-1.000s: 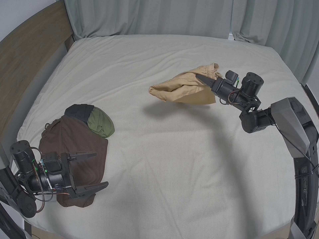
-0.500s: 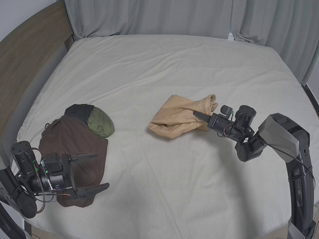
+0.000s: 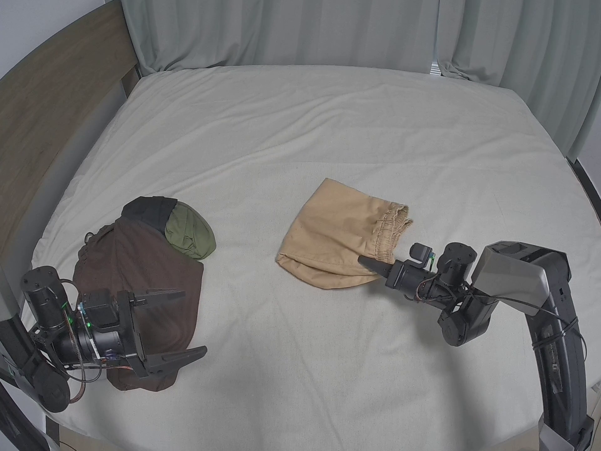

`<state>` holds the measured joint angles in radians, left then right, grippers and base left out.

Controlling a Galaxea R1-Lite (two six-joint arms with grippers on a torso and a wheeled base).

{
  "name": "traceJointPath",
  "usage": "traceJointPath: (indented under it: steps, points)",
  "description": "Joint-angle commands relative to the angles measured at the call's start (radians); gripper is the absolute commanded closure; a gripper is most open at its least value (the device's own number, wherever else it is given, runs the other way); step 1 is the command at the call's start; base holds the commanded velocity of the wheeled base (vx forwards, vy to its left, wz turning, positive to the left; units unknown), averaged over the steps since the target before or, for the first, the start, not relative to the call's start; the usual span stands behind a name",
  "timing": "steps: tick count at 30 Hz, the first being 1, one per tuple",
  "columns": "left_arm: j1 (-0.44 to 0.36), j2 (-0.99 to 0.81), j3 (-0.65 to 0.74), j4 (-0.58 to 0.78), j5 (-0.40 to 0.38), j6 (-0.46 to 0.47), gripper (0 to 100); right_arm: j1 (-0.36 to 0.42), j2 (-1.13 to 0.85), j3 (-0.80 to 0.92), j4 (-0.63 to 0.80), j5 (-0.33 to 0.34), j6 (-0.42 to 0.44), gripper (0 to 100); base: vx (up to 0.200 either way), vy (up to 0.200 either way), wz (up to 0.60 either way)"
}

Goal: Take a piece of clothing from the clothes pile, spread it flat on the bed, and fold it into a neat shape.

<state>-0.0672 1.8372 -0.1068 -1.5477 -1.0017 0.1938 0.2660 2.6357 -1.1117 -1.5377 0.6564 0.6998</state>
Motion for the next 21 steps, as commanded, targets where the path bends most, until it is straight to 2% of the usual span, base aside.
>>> traceJointPath:
  steps: [1, 7, 8, 14, 21]
  points:
    - [0.000, 0.002, -0.001, 0.000, 0.000, 0.001, 0, 0.004, 0.044, 0.007, -0.002, 0.000, 0.000, 100, 0.000, 0.000, 0.00]
    - [-0.002, 0.000, -0.001, 0.000, -0.002, 0.001, 0, 0.013, 0.040, 0.003, -0.001, 0.000, 0.000, 100, 0.000, 0.000, 0.00]
    - [-0.002, -0.001, -0.002, 0.000, 0.000, -0.001, 0, 0.013, 0.038, 0.001, -0.001, -0.001, 0.000, 0, 0.000, 0.000, 0.00]
    - [-0.002, -0.006, -0.002, 0.000, -0.002, -0.001, 0, 0.016, 0.004, 0.073, -0.002, -0.001, -0.017, 0, 0.000, 0.000, 0.00]
    - [-0.002, -0.007, -0.004, 0.000, -0.002, -0.001, 0, 0.073, -0.132, 0.366, -0.002, 0.002, -0.132, 0, 0.000, 0.000, 0.00]
